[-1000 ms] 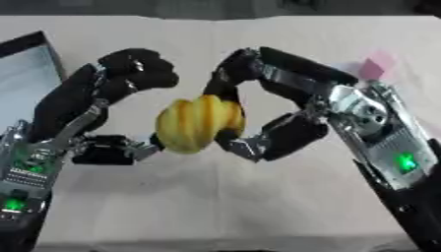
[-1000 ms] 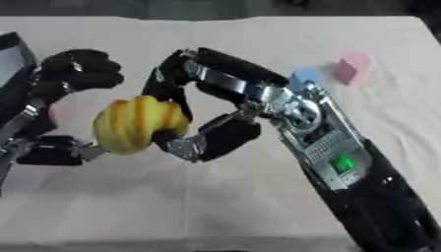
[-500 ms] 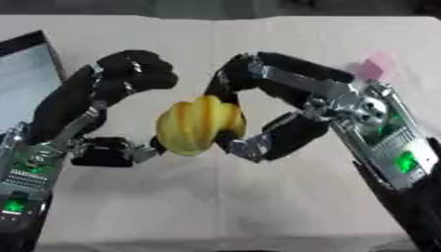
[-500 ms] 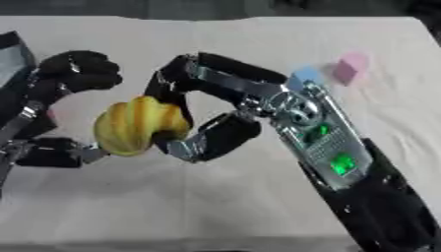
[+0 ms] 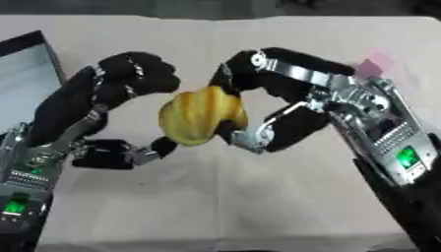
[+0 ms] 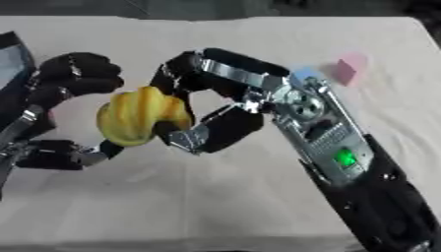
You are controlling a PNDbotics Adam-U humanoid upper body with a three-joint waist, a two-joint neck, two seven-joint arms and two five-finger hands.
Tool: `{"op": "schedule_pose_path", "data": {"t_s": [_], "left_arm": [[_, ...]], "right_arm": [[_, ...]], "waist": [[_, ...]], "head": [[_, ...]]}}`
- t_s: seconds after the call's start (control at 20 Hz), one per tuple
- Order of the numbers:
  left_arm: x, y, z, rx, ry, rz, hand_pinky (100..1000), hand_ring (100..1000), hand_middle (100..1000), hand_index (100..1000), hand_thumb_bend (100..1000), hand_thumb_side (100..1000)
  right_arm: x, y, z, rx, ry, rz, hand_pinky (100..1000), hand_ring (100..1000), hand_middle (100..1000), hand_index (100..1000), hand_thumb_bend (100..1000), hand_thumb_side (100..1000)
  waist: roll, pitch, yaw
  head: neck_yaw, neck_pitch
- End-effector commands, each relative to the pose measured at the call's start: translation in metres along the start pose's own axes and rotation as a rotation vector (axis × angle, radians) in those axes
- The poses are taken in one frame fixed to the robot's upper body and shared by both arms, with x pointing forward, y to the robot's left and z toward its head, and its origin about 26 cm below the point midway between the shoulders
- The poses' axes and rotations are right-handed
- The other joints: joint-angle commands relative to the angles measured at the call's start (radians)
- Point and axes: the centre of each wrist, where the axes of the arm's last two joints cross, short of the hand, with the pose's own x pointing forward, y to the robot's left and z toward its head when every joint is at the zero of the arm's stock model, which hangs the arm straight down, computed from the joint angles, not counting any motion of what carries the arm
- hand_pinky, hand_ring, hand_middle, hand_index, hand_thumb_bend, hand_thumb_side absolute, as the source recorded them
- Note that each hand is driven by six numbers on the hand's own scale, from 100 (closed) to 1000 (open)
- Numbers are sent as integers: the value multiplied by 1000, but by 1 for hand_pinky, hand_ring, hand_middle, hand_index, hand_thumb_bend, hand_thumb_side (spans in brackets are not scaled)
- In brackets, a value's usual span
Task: Pick up the objects with one hand, pass them to the other hand, and then place them into the box on the other side of the table.
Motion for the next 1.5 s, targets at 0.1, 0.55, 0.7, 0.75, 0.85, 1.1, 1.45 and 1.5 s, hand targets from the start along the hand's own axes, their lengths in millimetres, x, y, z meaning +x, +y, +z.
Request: {"op": "schedule_pose_path", "data": {"t_s": [0.1, 0.55, 0.7, 0.75, 0.85, 1.1, 1.45, 1.5], "left_arm": [[2, 6, -4, 2, -30, -22, 843, 793, 717, 880, 360, 100], [1, 5, -8, 19, -30, -9, 845, 792, 714, 877, 342, 100], [1, 4, -9, 22, -31, -10, 843, 791, 713, 877, 339, 100], [1, 4, -9, 22, -31, -10, 842, 790, 713, 877, 336, 100], [1, 4, -10, 20, -31, -11, 843, 790, 712, 876, 331, 100], [1, 3, -11, 16, -42, -10, 839, 788, 709, 873, 318, 100], [5, 2, -13, 12, -81, 6, 835, 789, 710, 873, 339, 100], [5, 2, -13, 12, -84, 9, 835, 789, 711, 873, 340, 100]], "right_arm": [[5, -6, -2, -17, -14, 9, 651, 352, 404, 424, 100, 100], [4, -2, -5, 40, -15, -7, 655, 354, 405, 425, 100, 100], [5, -1, -6, 67, -22, -13, 657, 354, 405, 424, 100, 100], [6, -1, -6, 75, -25, -15, 657, 354, 405, 424, 100, 100], [6, -1, -7, 90, -31, -17, 656, 354, 405, 424, 100, 100], [7, 1, -7, 121, -35, -22, 655, 354, 405, 424, 100, 100], [5, 1, -7, 131, -23, -51, 651, 354, 405, 425, 100, 100], [5, 1, -7, 126, -18, -56, 650, 354, 405, 425, 100, 100]], "waist": [[2, -13, -1], [-3, -13, 1], [-5, -13, 2], [-5, -13, 2], [-7, -13, 2], [-8, -13, 2], [-7, -13, 2], [-7, -13, 3]], "head": [[-5, -2], [-7, -2], [-6, -2], [-6, -2], [-7, -2], [-8, -2], [-11, -2], [-12, -2]]}}
